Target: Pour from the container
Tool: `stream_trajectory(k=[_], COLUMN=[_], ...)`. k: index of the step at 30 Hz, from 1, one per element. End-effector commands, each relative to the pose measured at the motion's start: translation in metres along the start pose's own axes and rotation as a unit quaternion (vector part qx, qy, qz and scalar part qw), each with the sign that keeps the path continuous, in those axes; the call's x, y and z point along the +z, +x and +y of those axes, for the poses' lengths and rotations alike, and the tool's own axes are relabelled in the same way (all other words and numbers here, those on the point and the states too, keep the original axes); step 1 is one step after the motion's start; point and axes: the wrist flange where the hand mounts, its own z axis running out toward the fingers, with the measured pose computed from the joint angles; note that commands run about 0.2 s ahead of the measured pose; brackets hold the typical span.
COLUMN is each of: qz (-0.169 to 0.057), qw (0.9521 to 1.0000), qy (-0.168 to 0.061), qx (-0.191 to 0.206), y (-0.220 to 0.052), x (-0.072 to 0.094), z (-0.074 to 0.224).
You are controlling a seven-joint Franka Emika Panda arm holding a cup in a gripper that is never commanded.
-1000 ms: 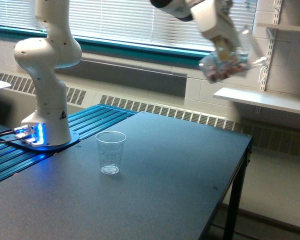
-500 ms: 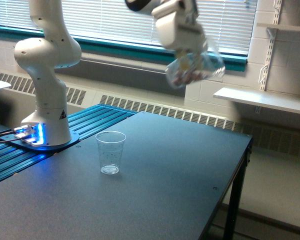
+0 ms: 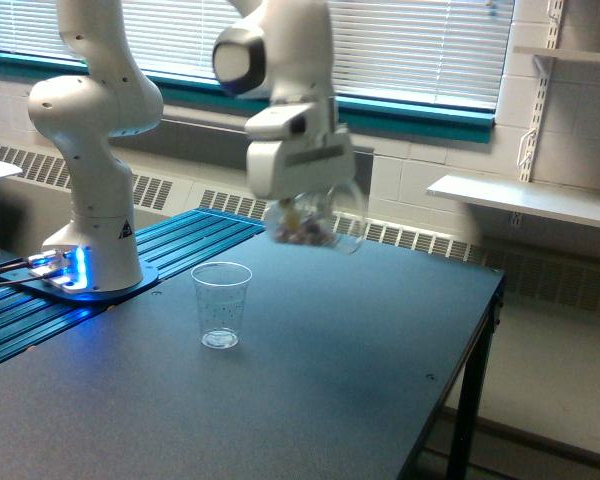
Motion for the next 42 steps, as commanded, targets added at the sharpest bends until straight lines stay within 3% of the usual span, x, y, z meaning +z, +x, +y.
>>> stream_trajectory(k=[1, 9, 24, 42], qz=[0.013, 0.016, -0.013, -0.047], qw=[0.9997, 0.9992, 0.9981, 0.9891], qy=[0.016, 0.025, 0.033, 0.032], qx=[0.014, 0.025, 0.05, 0.136], y=[-0.006, -0.014, -0.055, -0.109], x=[-0.014, -0.024, -0.025, -0.029], z=[0.0, -0.003, -0.002, 0.012])
